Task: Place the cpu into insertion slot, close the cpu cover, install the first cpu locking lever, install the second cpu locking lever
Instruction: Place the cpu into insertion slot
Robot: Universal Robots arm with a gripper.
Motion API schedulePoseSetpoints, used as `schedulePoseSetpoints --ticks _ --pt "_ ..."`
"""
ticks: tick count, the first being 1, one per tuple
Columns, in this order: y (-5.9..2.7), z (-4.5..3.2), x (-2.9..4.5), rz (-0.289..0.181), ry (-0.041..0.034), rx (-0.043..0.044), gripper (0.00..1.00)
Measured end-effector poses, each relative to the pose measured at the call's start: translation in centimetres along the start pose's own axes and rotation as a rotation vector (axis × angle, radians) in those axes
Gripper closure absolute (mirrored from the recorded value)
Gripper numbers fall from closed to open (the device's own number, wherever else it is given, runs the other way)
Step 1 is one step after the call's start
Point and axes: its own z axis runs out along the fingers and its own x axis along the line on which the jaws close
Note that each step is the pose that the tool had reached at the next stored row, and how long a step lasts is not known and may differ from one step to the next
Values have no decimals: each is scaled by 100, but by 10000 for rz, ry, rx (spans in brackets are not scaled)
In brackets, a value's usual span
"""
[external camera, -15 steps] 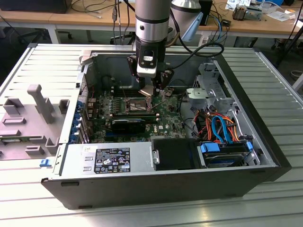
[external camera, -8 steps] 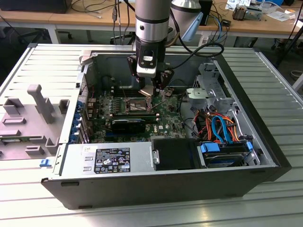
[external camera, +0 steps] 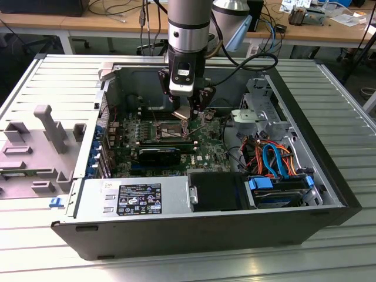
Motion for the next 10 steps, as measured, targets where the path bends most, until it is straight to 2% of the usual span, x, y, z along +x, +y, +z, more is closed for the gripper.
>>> schedulePoseSetpoints --ticks 10 --pt "0 0 0 89 0 2 46"
